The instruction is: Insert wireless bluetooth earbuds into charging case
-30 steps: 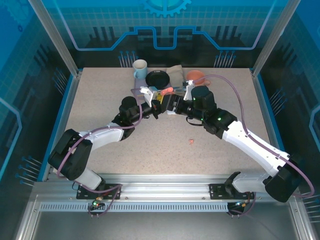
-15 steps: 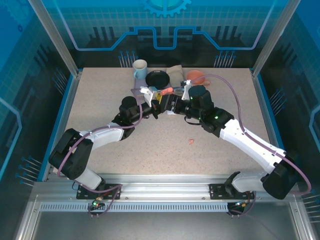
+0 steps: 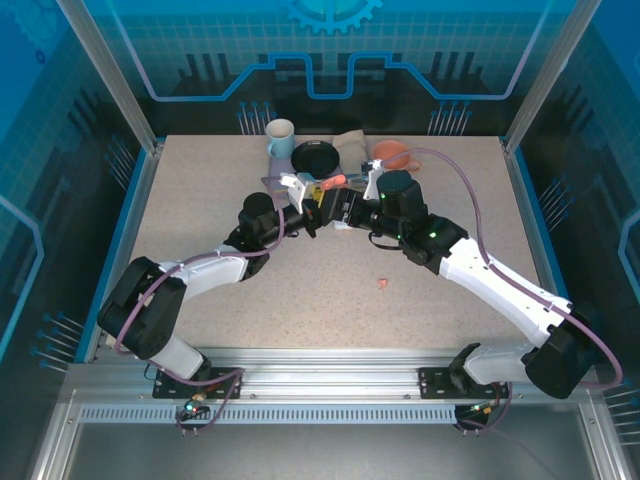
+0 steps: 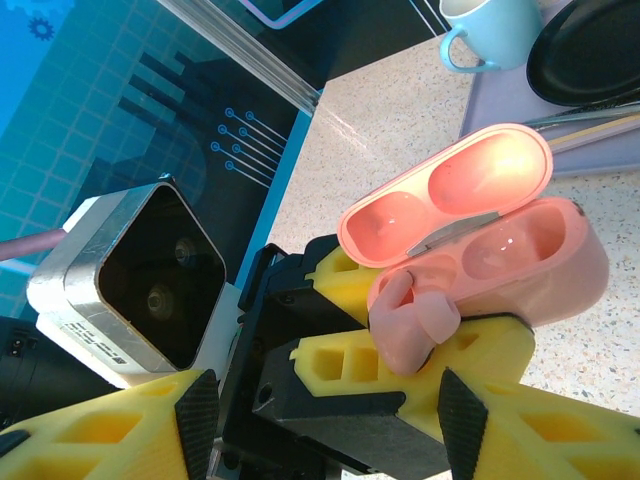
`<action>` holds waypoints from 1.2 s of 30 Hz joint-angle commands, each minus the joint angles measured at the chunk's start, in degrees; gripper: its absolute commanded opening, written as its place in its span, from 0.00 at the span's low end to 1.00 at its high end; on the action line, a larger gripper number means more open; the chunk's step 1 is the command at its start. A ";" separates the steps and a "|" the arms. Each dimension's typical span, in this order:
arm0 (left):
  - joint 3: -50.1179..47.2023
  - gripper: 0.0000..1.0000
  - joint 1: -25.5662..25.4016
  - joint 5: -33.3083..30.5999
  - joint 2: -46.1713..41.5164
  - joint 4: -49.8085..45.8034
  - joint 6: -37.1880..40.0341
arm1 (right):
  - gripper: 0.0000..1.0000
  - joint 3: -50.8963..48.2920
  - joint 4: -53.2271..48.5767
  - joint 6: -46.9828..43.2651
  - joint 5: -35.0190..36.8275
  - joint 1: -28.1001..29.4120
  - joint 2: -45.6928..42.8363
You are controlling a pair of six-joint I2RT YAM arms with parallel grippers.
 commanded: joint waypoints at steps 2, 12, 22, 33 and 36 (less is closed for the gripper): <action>-0.44 0.00 -0.61 2.38 1.12 2.31 0.08 | 0.63 1.94 1.75 -0.60 0.21 1.01 -1.01; -1.41 0.00 -0.68 2.23 1.11 1.95 0.57 | 0.62 -0.96 0.34 0.05 3.49 0.79 -5.37; -2.10 0.00 -0.63 3.75 1.09 1.26 2.50 | 0.68 -7.96 5.12 5.89 2.01 0.47 -7.23; -1.95 0.00 -0.82 6.03 3.20 1.59 1.98 | 0.67 -11.20 10.00 8.33 2.06 0.75 -7.19; -1.94 0.00 -0.96 6.14 3.88 2.01 1.69 | 0.67 -11.33 10.42 8.66 1.90 0.83 -6.85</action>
